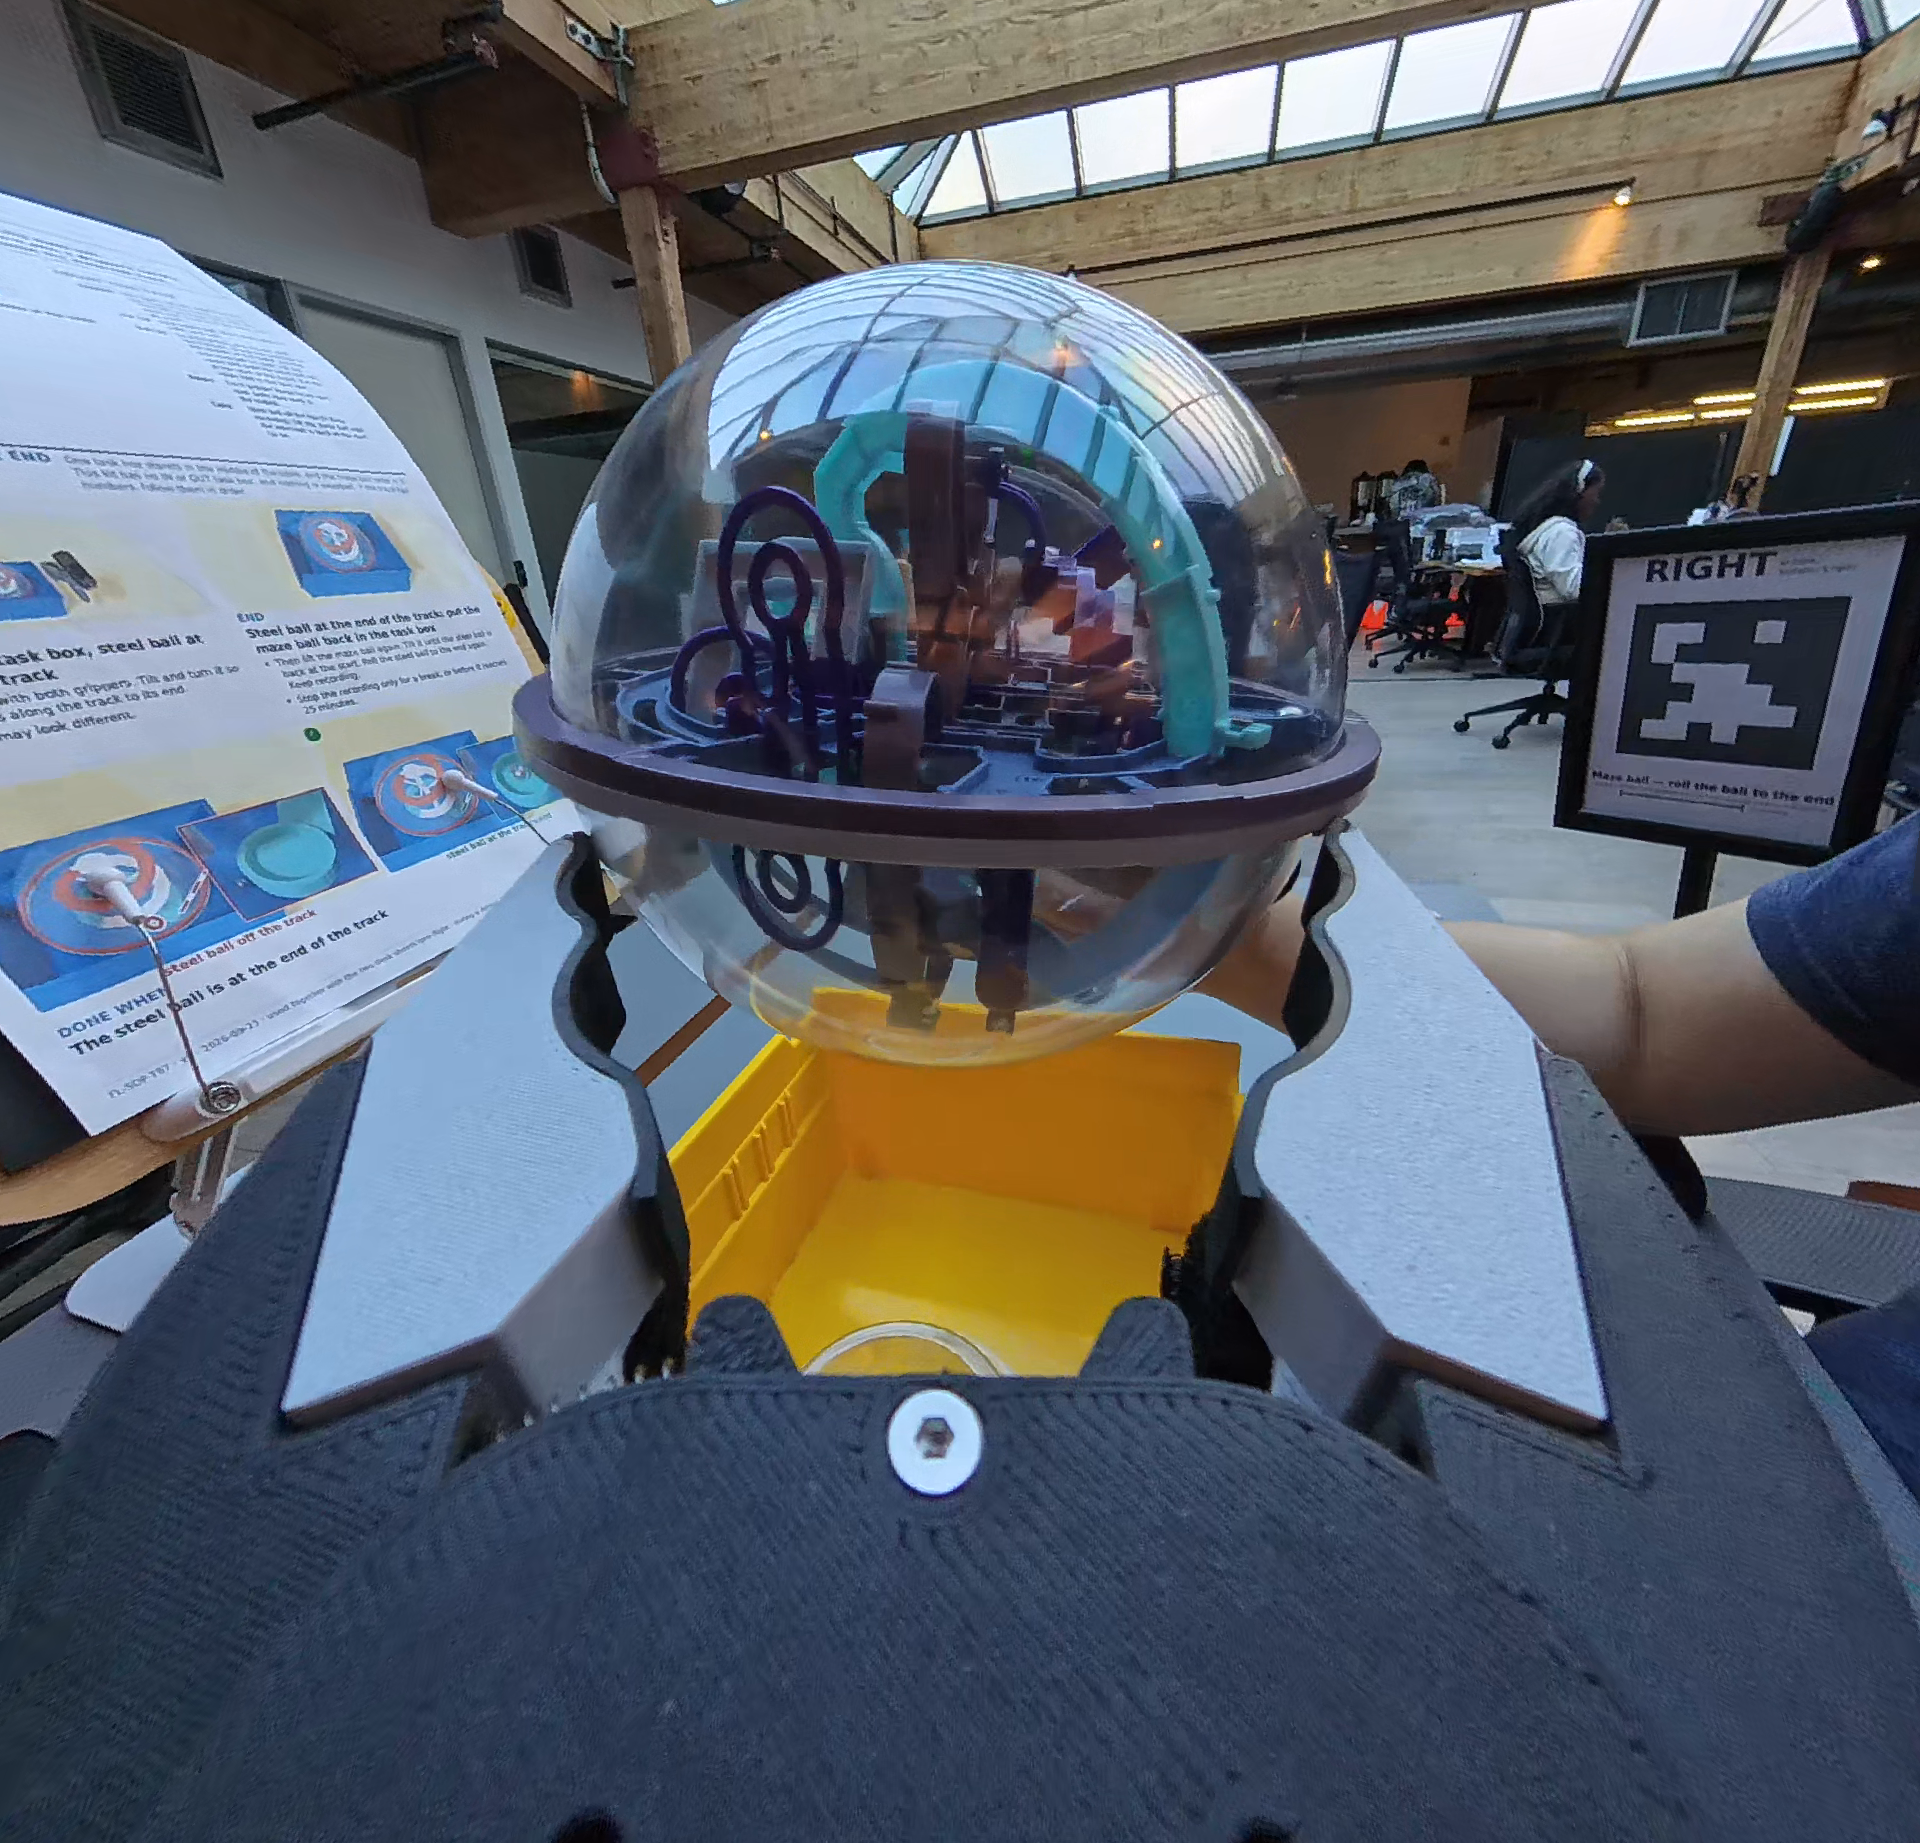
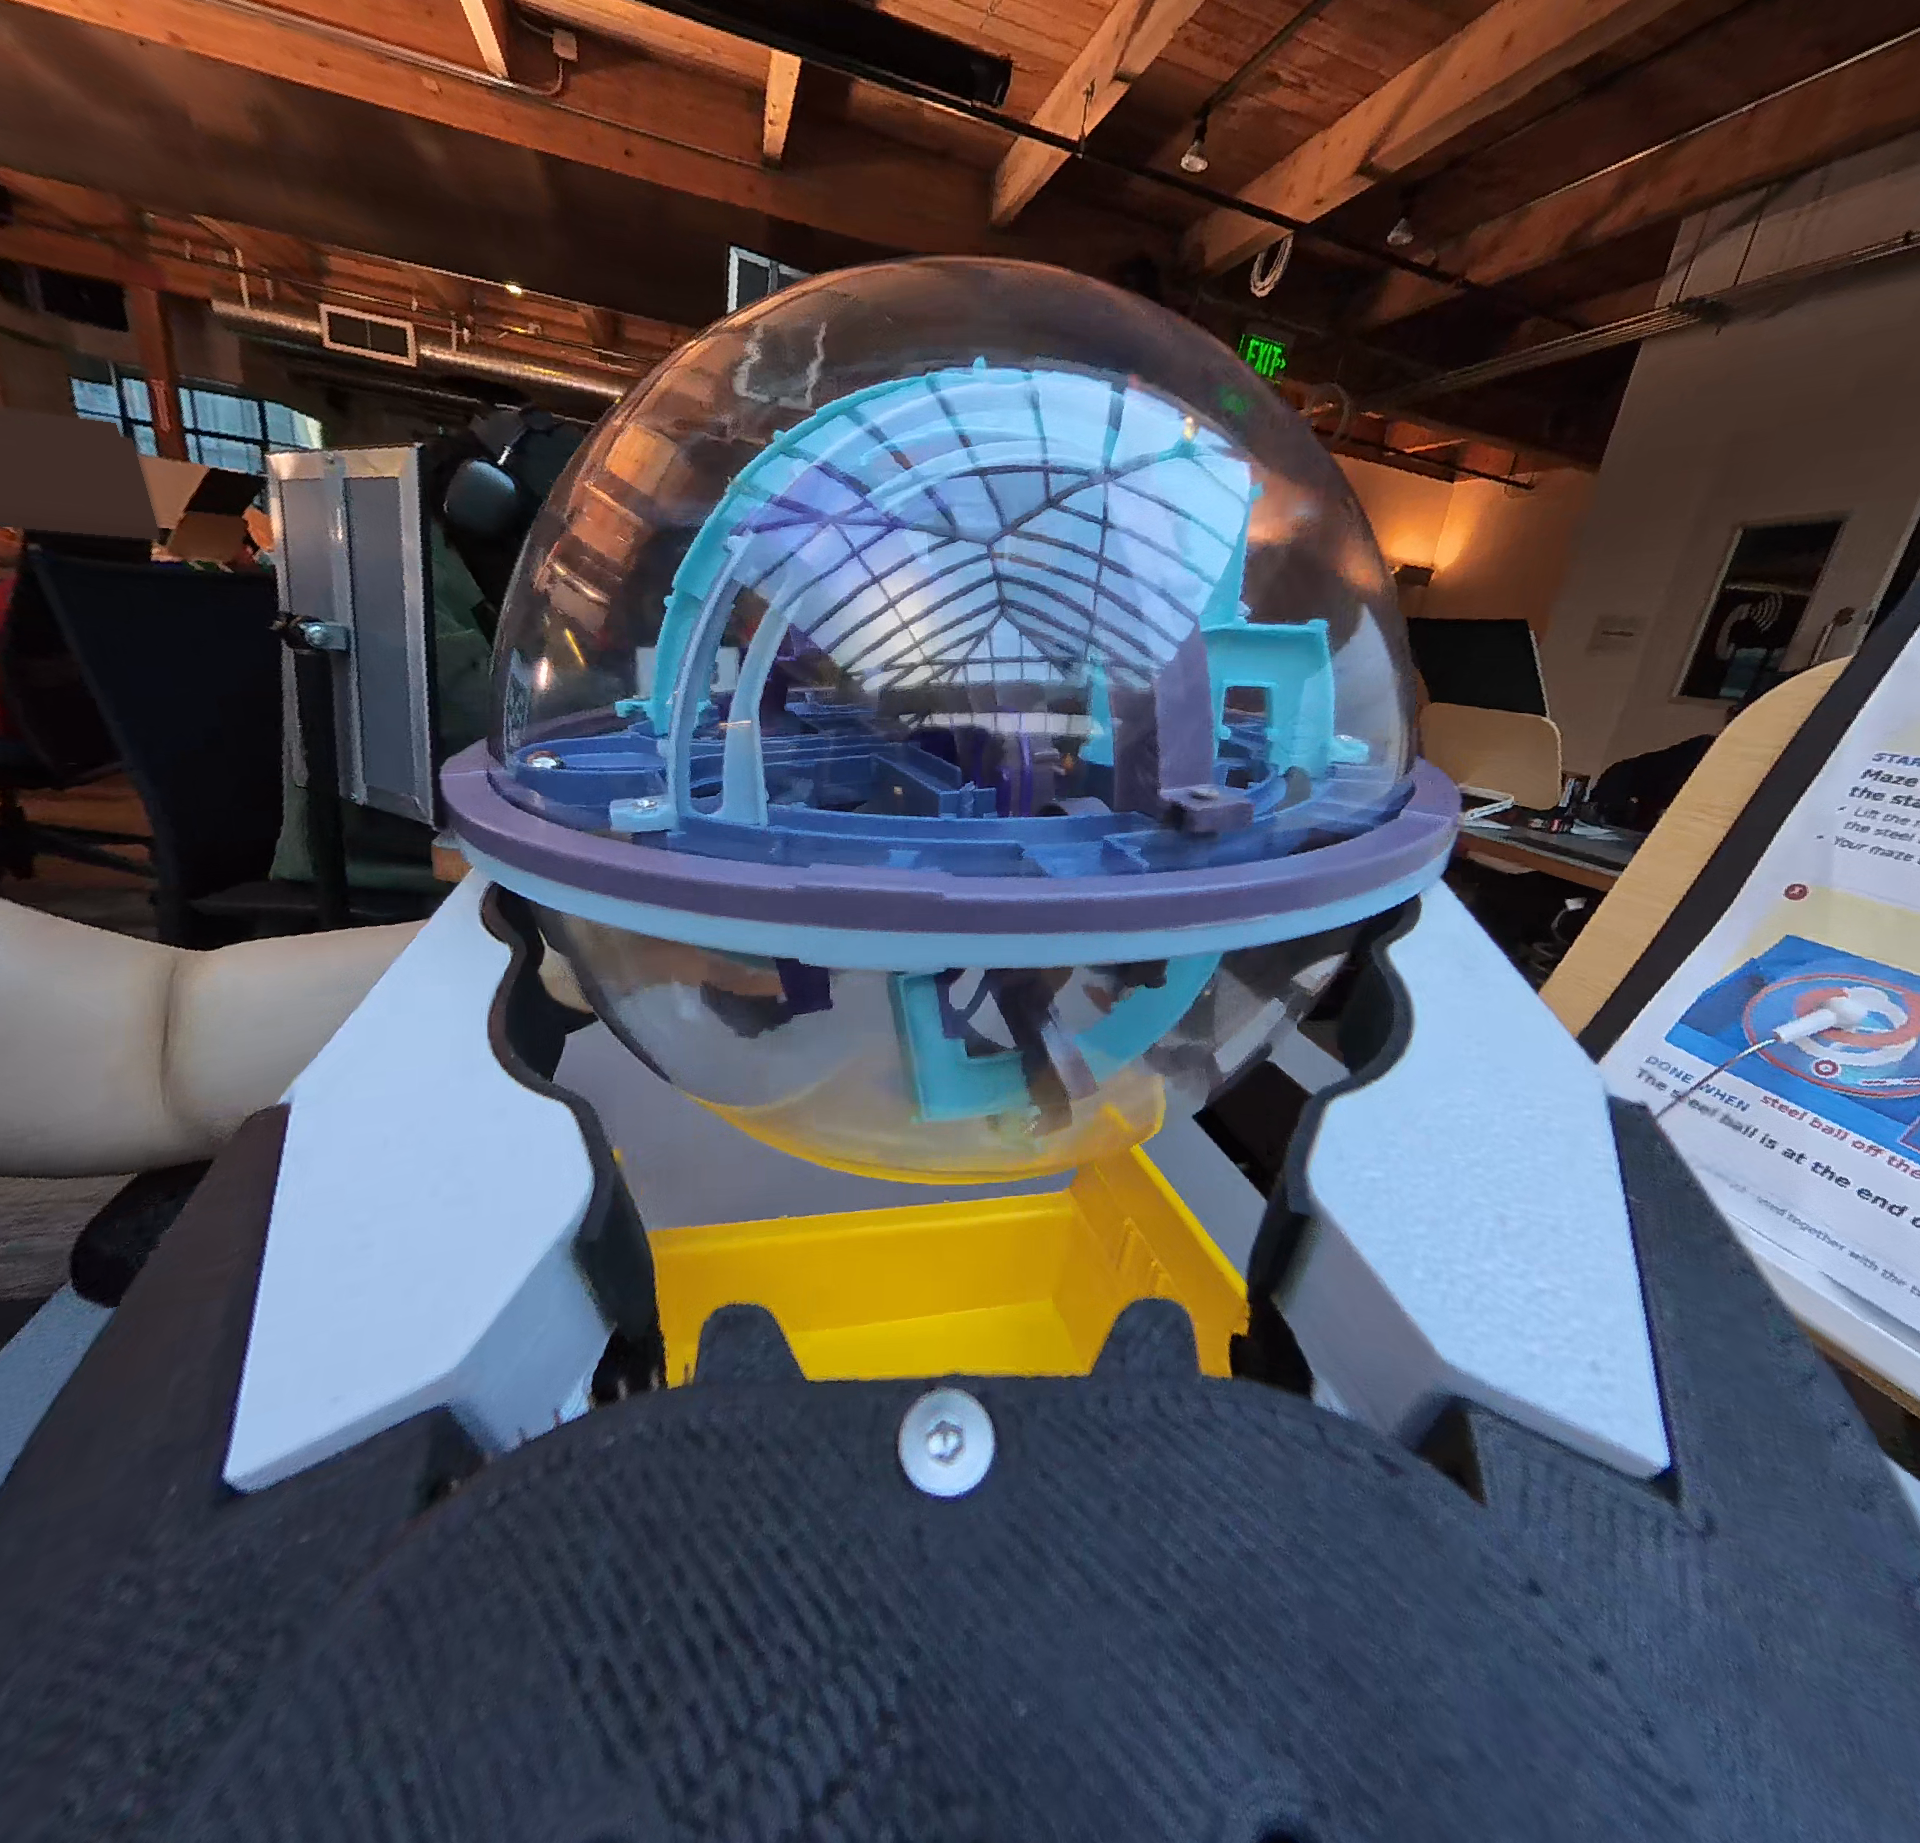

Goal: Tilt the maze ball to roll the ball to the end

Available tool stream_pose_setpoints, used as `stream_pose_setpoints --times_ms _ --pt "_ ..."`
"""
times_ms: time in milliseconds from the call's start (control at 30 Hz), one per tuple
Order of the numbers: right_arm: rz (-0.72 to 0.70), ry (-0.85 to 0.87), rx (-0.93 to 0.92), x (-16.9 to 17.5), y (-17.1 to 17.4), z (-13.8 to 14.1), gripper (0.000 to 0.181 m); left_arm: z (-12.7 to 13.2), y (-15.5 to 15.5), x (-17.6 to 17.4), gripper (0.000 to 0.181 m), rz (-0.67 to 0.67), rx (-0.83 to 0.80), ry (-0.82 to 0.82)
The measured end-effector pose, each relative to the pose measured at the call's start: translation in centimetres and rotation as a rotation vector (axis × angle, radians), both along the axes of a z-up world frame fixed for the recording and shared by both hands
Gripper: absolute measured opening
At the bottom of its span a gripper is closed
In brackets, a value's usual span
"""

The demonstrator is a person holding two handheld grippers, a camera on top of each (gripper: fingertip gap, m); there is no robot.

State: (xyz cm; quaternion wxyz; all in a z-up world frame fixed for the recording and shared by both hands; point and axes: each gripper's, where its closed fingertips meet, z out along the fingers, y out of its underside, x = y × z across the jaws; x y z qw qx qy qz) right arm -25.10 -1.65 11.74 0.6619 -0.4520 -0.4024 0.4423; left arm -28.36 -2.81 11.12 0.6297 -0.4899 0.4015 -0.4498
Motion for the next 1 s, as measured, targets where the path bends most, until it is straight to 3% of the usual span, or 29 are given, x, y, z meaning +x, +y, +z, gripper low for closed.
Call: stream_pose_setpoints --times_ms 167,300,600,1000 --pt "-0.096 0.057 0.089 0.8 0.0 1.2 0.154 0.5 0.0 0.0 0.117 0.029 0.023 0.006" --pt "-0.160 0.011 0.170 0.2 -0.4 1.2 0.154 -0.2 0.2 1.1 0.133 0.078 0.074 0.077" --pt "-0.114 0.056 0.119 0.4 -1.0 1.8 0.152 0.7 0.0 1.8 0.143 0.046 0.076 0.018" --pt "-0.097 -0.032 0.096 1.9 -0.3 1.8 0.147 1.4 0.7 3.0 0.147 -0.014 0.087 -0.007"
